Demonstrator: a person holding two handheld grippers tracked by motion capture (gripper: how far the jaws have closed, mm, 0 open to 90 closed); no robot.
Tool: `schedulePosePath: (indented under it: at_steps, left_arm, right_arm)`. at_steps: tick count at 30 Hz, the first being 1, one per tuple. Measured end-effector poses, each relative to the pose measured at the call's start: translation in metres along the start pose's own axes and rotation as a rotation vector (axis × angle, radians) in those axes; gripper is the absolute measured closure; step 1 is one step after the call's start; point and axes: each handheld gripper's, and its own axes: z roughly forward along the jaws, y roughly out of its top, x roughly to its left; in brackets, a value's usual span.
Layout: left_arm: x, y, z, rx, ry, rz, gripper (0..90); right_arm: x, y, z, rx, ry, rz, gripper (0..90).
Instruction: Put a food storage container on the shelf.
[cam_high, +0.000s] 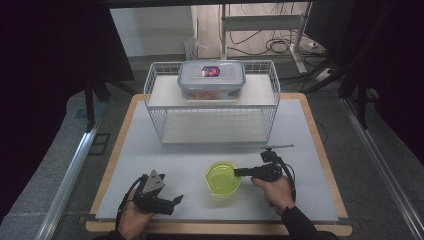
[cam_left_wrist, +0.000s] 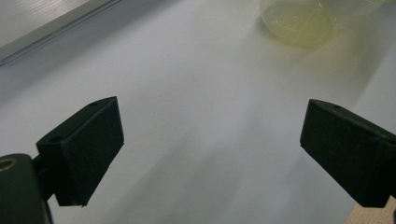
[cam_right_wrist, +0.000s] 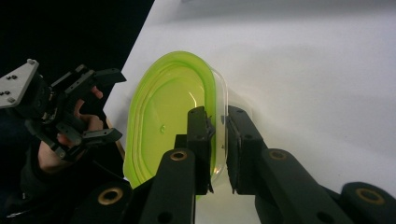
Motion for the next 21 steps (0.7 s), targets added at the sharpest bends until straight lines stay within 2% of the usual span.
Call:
schedulePosePath:
  at_steps: [9,21]
  left_arm:
    - [0.000,0.000,-0.001,-0.008,0.002,-0.002,5.8]
    - [0.001,0.000,-0.001,-0.011,0.000,-0.004,5.7]
  right_arm:
    - [0.010,0.008,-0.010,-0.017,0.043,0.001,80.7]
    - [0.031,0.036,-0.034,-0.071,0.074,-0.025,80.6]
